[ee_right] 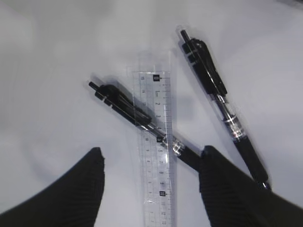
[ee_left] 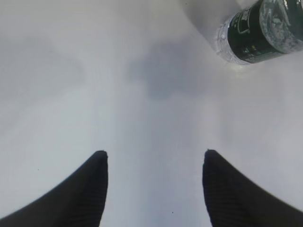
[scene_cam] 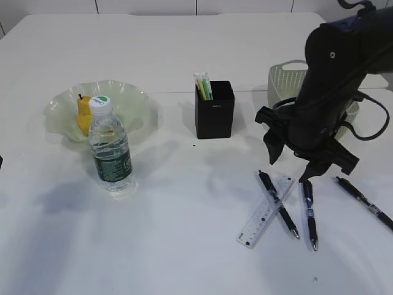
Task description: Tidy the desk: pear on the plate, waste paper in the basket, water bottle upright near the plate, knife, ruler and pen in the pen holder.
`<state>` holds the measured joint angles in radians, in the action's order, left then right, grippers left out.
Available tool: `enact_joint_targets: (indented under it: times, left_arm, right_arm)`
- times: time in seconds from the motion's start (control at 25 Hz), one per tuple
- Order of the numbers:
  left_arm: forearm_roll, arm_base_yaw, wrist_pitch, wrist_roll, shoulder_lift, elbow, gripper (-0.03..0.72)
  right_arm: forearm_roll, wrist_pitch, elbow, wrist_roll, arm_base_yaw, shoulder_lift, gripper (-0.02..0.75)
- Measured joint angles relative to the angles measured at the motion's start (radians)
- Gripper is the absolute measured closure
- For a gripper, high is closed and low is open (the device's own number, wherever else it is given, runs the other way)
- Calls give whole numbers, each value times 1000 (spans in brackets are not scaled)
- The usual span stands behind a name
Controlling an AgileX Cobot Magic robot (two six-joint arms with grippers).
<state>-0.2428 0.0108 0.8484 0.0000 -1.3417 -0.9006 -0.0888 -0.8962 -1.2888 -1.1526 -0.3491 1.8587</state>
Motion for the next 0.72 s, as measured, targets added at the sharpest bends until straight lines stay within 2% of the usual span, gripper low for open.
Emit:
enact_joint_targets:
  times: [0.2, 0.48, 0.72]
  left_arm:
    - [0, 0, 0, 0, 0, 0, 241]
    - [0, 0, -17, 0, 0, 0, 241]
    - [0, 0, -38, 0, 0, 0, 241]
  right_arm:
    - [-6, 17, 0, -4, 6, 46, 223]
    - [6, 46, 0, 54, 56, 95, 216]
    - [81, 57, -51, 160, 82, 143, 215]
